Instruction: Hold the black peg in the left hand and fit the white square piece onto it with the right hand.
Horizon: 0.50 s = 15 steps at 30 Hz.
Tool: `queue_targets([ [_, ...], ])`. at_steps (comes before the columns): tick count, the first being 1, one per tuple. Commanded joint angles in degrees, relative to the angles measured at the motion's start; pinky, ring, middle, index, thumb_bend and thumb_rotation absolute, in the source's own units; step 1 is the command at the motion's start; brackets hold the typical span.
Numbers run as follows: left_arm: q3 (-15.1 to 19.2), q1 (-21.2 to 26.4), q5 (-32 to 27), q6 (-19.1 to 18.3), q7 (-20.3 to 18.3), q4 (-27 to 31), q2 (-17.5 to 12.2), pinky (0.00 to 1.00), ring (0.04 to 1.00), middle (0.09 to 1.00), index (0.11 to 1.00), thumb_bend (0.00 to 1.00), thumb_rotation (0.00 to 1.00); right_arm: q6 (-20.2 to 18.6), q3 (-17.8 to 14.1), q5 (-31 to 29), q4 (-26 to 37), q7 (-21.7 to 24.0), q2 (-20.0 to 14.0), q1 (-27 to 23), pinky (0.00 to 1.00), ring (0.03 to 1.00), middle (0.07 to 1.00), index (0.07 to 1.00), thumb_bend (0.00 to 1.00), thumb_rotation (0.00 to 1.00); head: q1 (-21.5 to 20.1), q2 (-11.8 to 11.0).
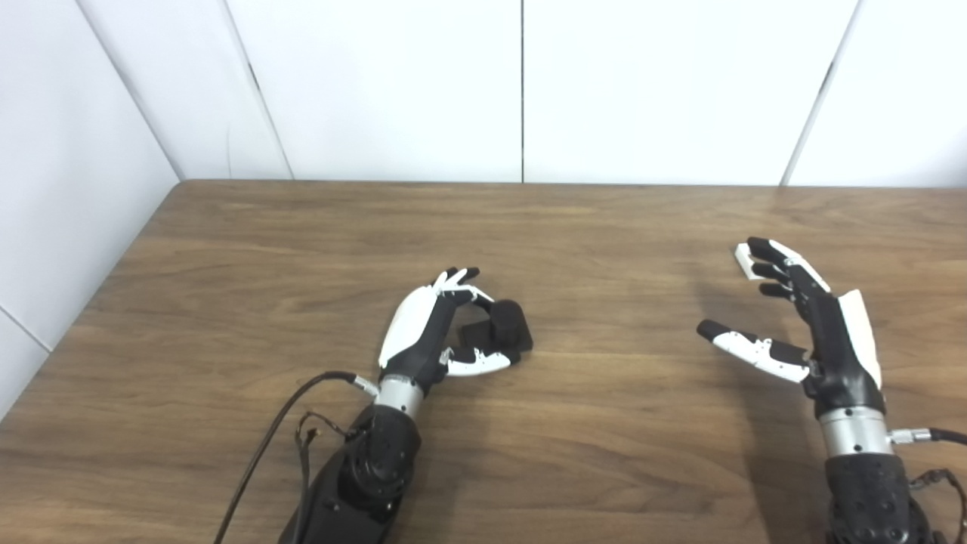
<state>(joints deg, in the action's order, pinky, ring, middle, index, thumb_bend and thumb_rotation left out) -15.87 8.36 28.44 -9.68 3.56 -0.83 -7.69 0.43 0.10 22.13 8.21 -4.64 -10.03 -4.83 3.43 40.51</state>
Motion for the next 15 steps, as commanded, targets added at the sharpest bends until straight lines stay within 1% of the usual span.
queue_targets([
  [1, -1.0, -0.8, 0.2, -0.6, -1.7, 2.0, 0.7, 1.00, 1.000, 0.948, 0.486, 0.52, 0.08, 0.8, 0.1, 0.4, 2.5, -0.5, 0.1, -2.4, 0.74, 0.798, 0.836, 0.824, 0.77, 0.30, 0.0, 0.1],
  [7, -2.3, -2.3, 1.0, -1.4, -2.9, 4.5, 1.9, 1.00, 1.000, 0.950, 0.486, 0.52, 0.08, 0.3, -0.1, 0.2, 3.0, -0.3, 0.2, -2.5, 0.74, 0.797, 0.834, 0.821, 0.78, 0.30, -0.8, 0.6],
  [10, -2.9, -2.8, 1.5, -1.8, -3.6, 5.3, 2.3, 1.00, 1.000, 0.954, 0.486, 0.52, 0.08, -0.6, -0.1, 0.3, 3.8, -0.1, 0.2, -2.4, 0.74, 0.800, 0.837, 0.824, 0.77, 0.30, -1.5, 1.0],
  [15, -4.2, -3.4, 2.4, -1.8, -4.2, 5.7, 2.6, 1.00, 1.000, 0.953, 0.487, 0.52, 0.08, 0.3, -0.1, -0.1, 3.5, -0.2, -0.1, -2.4, 0.74, 0.800, 0.839, 0.822, 0.77, 0.29, -1.9, 1.2],
])
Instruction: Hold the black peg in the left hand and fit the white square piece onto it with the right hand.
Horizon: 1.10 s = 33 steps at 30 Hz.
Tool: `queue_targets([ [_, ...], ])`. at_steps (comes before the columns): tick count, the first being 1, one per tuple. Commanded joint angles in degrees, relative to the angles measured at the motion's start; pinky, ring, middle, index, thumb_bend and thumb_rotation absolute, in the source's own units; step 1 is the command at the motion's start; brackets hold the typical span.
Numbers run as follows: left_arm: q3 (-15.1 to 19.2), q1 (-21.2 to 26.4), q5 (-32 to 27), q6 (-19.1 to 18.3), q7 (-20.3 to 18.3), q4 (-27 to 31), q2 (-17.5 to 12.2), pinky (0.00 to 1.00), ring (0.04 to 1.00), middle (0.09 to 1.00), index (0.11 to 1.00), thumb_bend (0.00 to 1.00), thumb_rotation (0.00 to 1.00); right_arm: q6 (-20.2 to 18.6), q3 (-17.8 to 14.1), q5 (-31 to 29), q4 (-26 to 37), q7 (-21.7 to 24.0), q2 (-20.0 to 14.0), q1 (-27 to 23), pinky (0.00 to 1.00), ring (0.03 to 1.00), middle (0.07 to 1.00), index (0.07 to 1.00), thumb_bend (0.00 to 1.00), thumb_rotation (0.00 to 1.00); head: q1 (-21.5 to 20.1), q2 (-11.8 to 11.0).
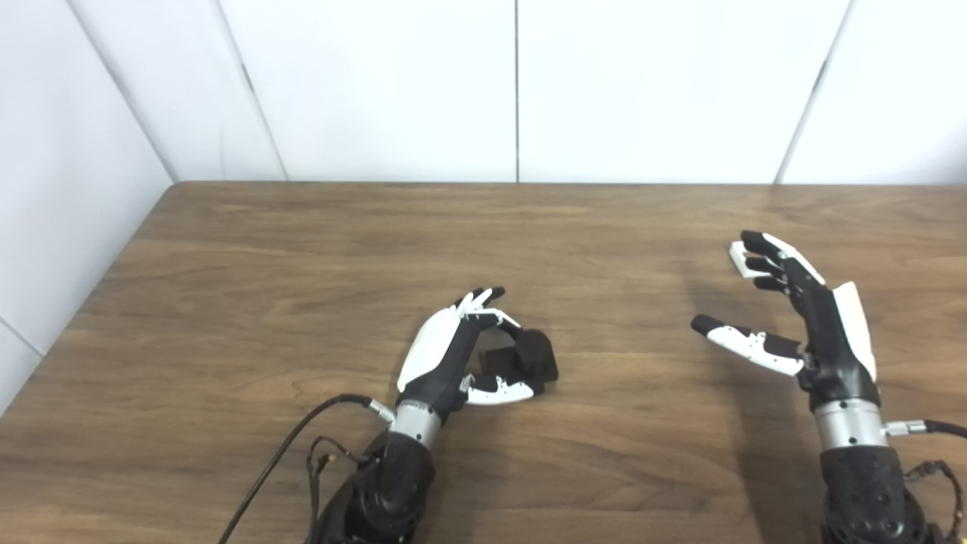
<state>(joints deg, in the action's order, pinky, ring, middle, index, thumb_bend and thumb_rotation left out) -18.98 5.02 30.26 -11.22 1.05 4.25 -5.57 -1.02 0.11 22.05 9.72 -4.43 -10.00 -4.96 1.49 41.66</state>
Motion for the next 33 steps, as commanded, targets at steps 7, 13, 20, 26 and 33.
queue_targets([
  [7, -1.8, -0.4, 1.0, 0.3, -1.9, 0.5, 0.7, 1.00, 1.000, 0.958, 0.487, 0.52, 0.08, 1.0, 0.0, 0.1, 2.5, -0.1, -0.3, -2.5, 0.73, 0.800, 0.841, 0.824, 0.77, 0.28, -1.3, 0.2],
  [13, -1.2, -0.7, 1.3, 1.2, -1.8, 0.3, -0.7, 1.00, 1.000, 0.957, 0.487, 0.52, 0.08, -0.8, -0.6, 1.0, 3.2, 0.2, -1.0, -3.3, 0.76, 0.816, 0.849, 0.823, 0.77, 0.28, -10.4, -0.4],
  [20, 0.2, -0.7, 0.9, 1.8, -2.6, -0.5, -2.5, 1.00, 1.000, 0.960, 0.489, 0.52, 0.08, -1.4, -2.7, 4.0, 1.9, 0.2, -6.2, -5.8, 0.74, 0.823, 0.856, 0.834, 0.75, 0.28, -17.7, -2.4],
  [26, 0.4, -0.4, 1.3, 4.1, -1.6, -2.7, -2.2, 1.00, 1.000, 0.954, 0.489, 0.52, 0.08, -1.5, -2.9, 5.4, -0.8, 4.5, -15.6, -10.9, 0.72, 0.831, 0.869, 0.856, 0.76, 0.21, -18.4, -3.5],
  [33, 1.4, -0.5, 0.6, 6.3, -0.9, -4.1, -2.0, 1.00, 1.000, 0.953, 0.489, 0.52, 0.08, -6.0, 0.7, 10.3, -3.4, 14.2, -25.0, -21.1, 0.73, 0.904, 0.926, 0.802, 0.79, 0.19, -18.8, -4.1],
])
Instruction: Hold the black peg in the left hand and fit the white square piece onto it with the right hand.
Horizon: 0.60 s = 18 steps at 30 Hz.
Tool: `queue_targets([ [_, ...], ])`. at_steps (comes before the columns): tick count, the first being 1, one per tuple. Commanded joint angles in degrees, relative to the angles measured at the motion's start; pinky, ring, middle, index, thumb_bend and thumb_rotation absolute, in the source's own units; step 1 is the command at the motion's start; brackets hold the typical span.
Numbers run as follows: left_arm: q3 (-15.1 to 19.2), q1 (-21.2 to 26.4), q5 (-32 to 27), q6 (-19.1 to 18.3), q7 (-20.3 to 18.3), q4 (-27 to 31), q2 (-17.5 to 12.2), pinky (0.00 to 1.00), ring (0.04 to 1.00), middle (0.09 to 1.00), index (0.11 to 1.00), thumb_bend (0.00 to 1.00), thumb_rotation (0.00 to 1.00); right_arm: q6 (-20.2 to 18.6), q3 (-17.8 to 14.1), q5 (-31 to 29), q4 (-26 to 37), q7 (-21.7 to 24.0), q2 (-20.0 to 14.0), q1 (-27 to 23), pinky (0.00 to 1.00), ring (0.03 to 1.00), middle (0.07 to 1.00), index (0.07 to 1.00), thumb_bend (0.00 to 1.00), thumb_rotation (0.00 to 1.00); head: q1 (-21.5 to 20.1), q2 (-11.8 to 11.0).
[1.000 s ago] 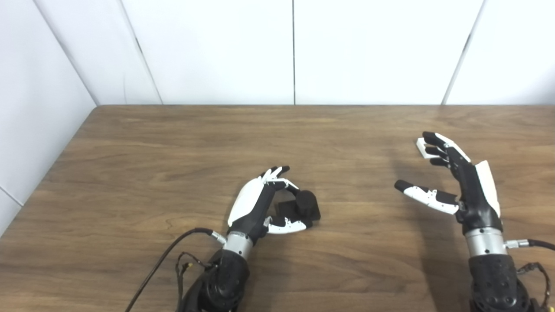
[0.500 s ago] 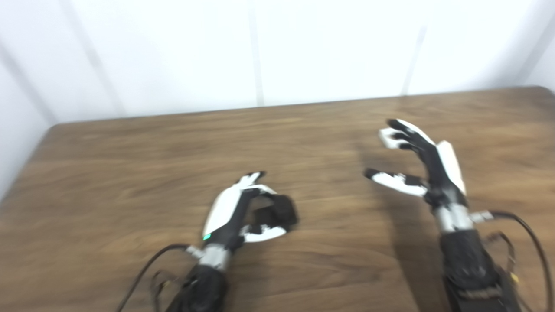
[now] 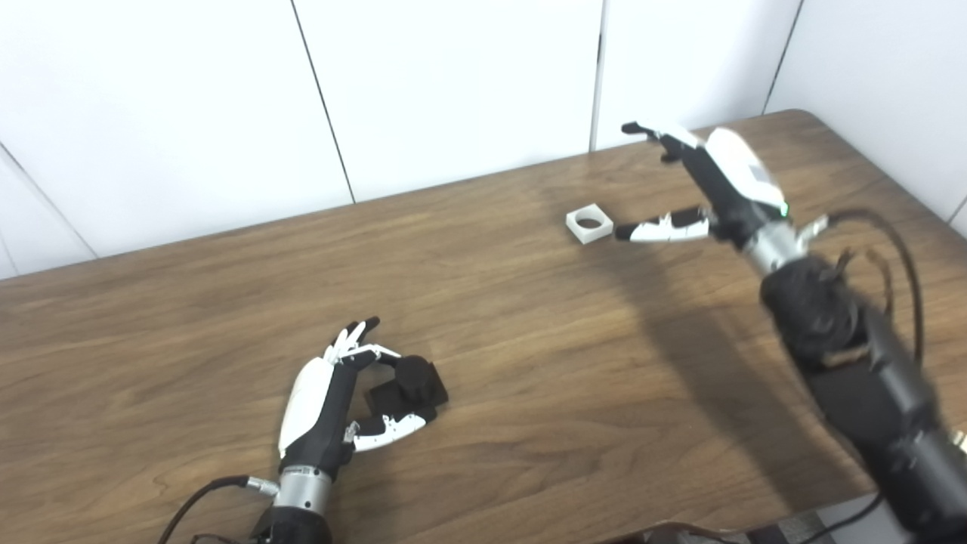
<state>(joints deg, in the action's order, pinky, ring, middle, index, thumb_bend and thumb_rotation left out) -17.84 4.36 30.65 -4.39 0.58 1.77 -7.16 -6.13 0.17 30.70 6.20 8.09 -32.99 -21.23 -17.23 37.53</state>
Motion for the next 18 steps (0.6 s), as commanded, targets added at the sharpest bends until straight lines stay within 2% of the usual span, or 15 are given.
queue_targets([
  [1, 0.3, 0.1, 0.2, -0.3, -0.4, -1.7, -0.4, 1.00, 1.000, 0.954, 0.489, 0.52, 0.08, -1.0, 1.3, 2.3, -0.9, 2.6, -2.8, -6.4, 0.74, 0.905, 0.927, 0.799, 0.79, 0.19, 0.0, 0.0],
  [3, 0.4, 0.0, 0.4, -0.1, -0.6, -1.8, -0.7, 1.00, 1.000, 0.956, 0.489, 0.52, 0.08, -1.1, 3.1, 3.5, -3.4, 4.4, -4.1, -9.6, 0.75, 0.914, 0.933, 0.799, 0.79, 0.20, 0.1, 0.1],
  [6, 0.3, -0.1, 0.7, 0.0, -0.9, -1.8, -1.0, 1.00, 1.000, 0.958, 0.490, 0.52, 0.08, 0.7, 5.7, 4.2, -8.1, 6.4, -5.5, -14.2, 0.75, 0.921, 0.930, 0.798, 0.82, 0.26, 0.5, 0.1],
  [16, -0.2, -0.5, 1.5, -0.2, -1.0, -1.5, -1.3, 1.00, 1.000, 0.954, 0.490, 0.52, 0.08, 4.1, 14.1, 6.9, -22.5, 13.1, -6.0, -25.6, 0.74, 0.920, 0.932, 0.799, 0.81, 0.24, 2.0, 0.2],
  [18, -0.2, -0.5, 1.5, -0.2, -1.0, -1.5, -1.3, 1.00, 1.000, 0.955, 0.490, 0.52, 0.08, 4.5, 15.8, 7.4, -25.3, 14.8, -5.8, -27.5, 0.81, 0.952, 0.963, 0.813, 0.83, 0.27, 2.2, 0.2],
])
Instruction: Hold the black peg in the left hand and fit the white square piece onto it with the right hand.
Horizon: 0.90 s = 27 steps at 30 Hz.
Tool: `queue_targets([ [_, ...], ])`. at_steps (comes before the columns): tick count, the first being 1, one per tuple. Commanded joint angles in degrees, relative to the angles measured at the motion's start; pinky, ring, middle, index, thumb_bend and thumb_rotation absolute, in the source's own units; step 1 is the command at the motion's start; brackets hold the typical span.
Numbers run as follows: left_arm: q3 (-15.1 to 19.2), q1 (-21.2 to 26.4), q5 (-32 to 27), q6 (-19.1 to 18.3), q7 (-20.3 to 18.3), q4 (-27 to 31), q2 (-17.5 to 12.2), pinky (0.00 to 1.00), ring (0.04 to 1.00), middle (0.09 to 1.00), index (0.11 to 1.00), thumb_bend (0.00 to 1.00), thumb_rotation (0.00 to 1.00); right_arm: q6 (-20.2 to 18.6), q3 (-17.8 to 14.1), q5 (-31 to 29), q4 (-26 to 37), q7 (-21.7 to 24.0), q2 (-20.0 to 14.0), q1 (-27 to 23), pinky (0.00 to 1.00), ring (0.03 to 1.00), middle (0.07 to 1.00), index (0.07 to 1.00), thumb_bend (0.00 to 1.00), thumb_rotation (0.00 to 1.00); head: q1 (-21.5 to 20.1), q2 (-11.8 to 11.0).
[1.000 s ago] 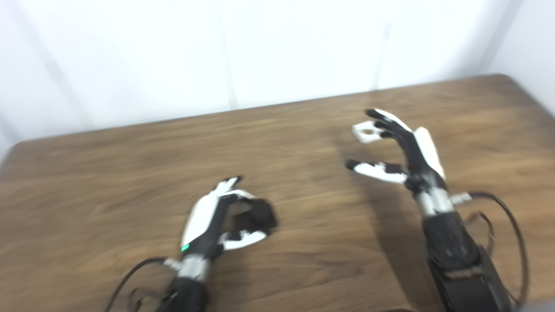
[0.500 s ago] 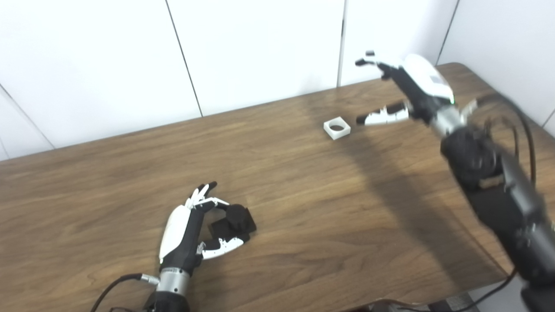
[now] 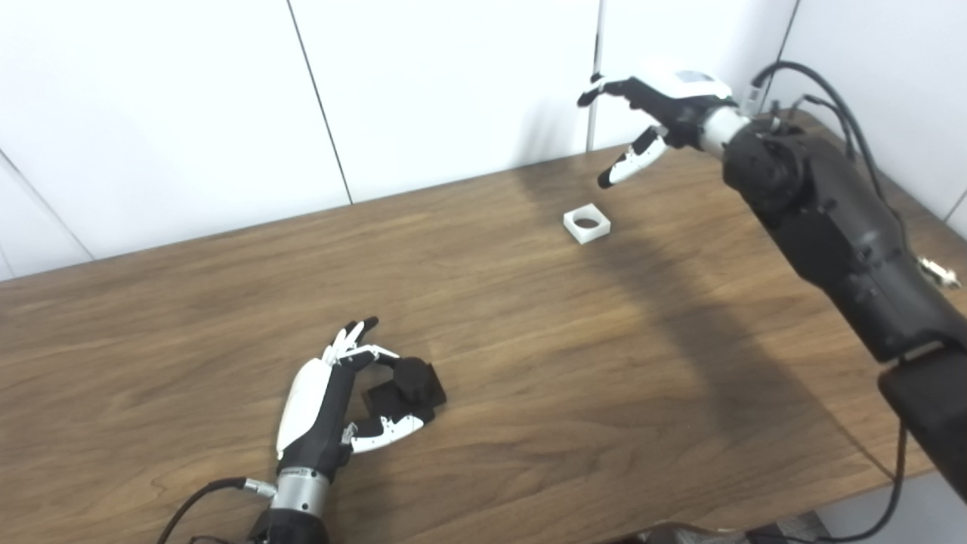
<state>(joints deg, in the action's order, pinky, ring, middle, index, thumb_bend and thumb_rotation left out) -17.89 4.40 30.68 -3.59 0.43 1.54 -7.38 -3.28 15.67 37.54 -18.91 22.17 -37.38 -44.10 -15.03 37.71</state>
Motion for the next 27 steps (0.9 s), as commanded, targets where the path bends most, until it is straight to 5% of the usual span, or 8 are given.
queue_targets([
  [1, -0.2, -0.5, 1.5, -1.0, -0.9, -1.3, -1.1, 1.00, 1.000, 0.954, 0.490, 0.52, 0.08, 1.7, 0.9, 0.8, -0.9, 1.1, -1.4, -5.2, 0.82, 0.959, 0.971, 0.816, 0.83, 0.28, 0.0, 0.0],
  [13, 0.0, -0.9, 1.5, -1.6, -0.4, -1.2, -0.5, 1.00, 1.000, 0.953, 0.490, 0.52, 0.08, 1.0, 6.8, 3.7, -9.8, 5.6, 0.7, -10.4, 0.92, 0.985, 0.991, 0.837, 0.83, 0.30, 1.1, 0.3],
  [17, -0.1, -0.9, 1.7, -1.5, -0.2, -1.2, -0.4, 1.00, 1.000, 0.954, 0.490, 0.52, 0.08, 0.1, 7.8, 4.0, -10.1, 7.9, 0.8, -10.4, 0.98, 0.999, 0.999, 0.846, 0.78, 0.19, 1.4, 0.5],
  [19, 0.0, -0.9, 1.5, -1.4, -0.2, -1.2, -0.3, 1.00, 1.000, 0.955, 0.490, 0.52, 0.08, 0.6, 8.2, 3.8, -10.6, 8.5, 0.8, -10.2, 0.91, 0.996, 1.000, 0.845, 0.77, 0.12, 1.5, 0.5],
  [21, 0.0, -0.9, 1.5, -1.3, 0.0, -1.2, -0.2, 1.00, 1.000, 0.952, 0.489, 0.52, 0.08, 1.3, 8.4, 3.5, -11.2, 9.0, 0.8, -10.1, 0.85, 1.000, 1.000, 0.847, 0.77, 0.12, 1.7, 0.6],
  [27, 0.4, -1.1, 1.4, -1.9, -0.3, -0.8, -0.3, 1.00, 1.000, 0.954, 0.489, 0.52, 0.08, -0.5, 8.7, 2.6, -11.3, 13.0, 1.0, -9.5, 0.92, 1.000, 1.000, 0.848, 0.79, 0.09, 2.1, 1.0],
])
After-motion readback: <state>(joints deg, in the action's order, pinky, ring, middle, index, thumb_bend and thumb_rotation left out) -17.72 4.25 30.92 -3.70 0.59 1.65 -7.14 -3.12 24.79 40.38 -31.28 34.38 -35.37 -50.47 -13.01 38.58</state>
